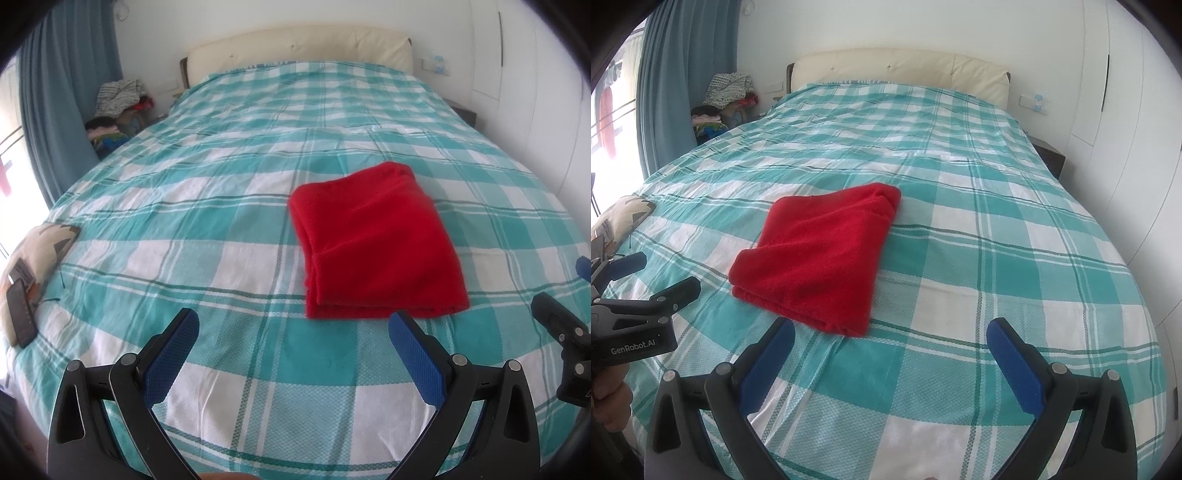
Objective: Fold small clothes
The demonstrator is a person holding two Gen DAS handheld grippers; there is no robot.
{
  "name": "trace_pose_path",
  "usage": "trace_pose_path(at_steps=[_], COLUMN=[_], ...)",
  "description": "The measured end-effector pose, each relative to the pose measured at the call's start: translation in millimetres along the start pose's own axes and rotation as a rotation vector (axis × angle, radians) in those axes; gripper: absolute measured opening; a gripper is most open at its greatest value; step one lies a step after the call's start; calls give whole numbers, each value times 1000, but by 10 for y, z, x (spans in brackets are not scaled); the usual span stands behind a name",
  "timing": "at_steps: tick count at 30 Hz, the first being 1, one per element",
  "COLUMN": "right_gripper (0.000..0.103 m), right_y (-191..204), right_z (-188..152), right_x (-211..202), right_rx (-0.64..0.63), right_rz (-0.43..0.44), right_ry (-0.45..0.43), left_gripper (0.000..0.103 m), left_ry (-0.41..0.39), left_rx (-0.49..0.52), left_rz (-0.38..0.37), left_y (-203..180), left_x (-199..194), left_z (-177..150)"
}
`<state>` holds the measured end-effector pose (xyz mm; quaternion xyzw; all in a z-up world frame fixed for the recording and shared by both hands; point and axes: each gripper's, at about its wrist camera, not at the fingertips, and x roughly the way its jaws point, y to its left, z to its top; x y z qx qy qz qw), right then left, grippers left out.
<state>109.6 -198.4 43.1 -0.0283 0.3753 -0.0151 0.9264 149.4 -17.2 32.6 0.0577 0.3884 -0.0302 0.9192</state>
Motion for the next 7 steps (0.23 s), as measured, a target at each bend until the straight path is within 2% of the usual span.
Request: trace_pose_path(at_steps=[7], right_gripper=[102], right_y=[1], right_z=[2], right_x=[0], right_rx=[1], right_rz=[2], right_ry=[1], left_gripper=[103], left_ry=[-3], left_rx=[5], left_rz=[11], left_y=[3], left_x=[0], left_z=[11])
